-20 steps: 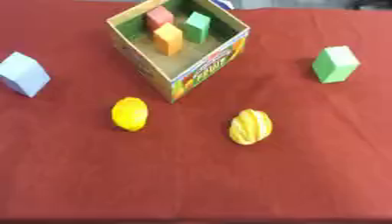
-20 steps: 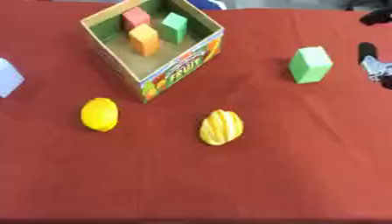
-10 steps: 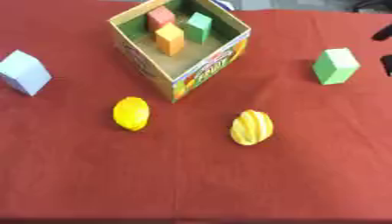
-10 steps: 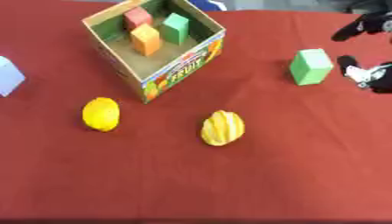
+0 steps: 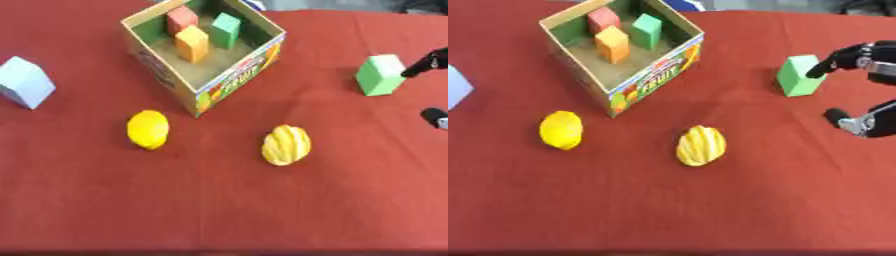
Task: Pick up objects on the table and place them in the box.
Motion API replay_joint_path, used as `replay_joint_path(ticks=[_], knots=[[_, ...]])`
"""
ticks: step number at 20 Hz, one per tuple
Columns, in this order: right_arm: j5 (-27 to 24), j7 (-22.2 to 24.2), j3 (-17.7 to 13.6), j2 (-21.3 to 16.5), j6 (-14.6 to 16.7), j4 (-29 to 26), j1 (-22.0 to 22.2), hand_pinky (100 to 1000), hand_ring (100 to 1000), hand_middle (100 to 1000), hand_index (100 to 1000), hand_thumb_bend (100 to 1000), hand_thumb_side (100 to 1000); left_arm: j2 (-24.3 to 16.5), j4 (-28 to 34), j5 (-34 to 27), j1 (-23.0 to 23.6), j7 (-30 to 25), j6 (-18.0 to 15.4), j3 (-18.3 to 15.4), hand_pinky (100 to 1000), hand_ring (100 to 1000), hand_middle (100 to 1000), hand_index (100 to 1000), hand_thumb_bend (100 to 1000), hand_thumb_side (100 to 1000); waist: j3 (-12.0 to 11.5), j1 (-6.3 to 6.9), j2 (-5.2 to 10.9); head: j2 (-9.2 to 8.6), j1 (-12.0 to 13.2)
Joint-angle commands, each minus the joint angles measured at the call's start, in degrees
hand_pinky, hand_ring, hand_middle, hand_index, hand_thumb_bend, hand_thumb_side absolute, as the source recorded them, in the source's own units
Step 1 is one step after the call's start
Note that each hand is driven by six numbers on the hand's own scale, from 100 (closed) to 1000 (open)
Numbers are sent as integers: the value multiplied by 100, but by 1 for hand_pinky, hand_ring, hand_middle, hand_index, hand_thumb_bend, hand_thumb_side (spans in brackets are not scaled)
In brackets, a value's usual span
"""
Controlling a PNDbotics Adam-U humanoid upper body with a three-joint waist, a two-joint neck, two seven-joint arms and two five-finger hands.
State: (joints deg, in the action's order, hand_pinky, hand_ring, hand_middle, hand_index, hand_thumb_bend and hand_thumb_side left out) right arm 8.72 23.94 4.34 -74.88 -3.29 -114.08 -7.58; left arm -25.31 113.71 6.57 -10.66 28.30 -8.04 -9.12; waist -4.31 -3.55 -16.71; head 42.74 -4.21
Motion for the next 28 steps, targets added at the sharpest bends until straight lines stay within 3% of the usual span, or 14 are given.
replay_joint_path(ticks=[1, 4, 11, 14, 28], knots=[[-85, -61, -43, -182, -136, -51, -87, 895, 899, 818, 872, 203, 100, -175, 88, -11, -58, -24, -13, -15, 755, 576, 554, 817, 100, 496, -8, 23, 74, -68, -27], [-120, -200, -12, -185, -281, -51, -137, 888, 893, 808, 866, 234, 100, -173, 88, -18, -64, -32, -14, -9, 755, 576, 554, 817, 100, 496, -19, 24, 67, -72, -40], [75, -541, 8, -165, -580, 51, -363, 874, 876, 797, 868, 407, 100, -166, 88, -38, -82, -48, -16, 0, 755, 575, 554, 817, 100, 496, -74, 35, 35, -108, -80], [252, -652, 38, -140, -614, 259, -557, 878, 878, 796, 869, 414, 100, -172, 88, -48, -93, -62, -15, 10, 755, 575, 554, 817, 100, 497, -107, 36, 18, -115, -105], [434, -544, 328, 261, 34, 1845, -1452, 898, 909, 824, 890, 361, 100, -246, 88, -109, -211, -130, -21, 71, 754, 572, 553, 817, 100, 504, -349, -59, -178, -231, -297]])
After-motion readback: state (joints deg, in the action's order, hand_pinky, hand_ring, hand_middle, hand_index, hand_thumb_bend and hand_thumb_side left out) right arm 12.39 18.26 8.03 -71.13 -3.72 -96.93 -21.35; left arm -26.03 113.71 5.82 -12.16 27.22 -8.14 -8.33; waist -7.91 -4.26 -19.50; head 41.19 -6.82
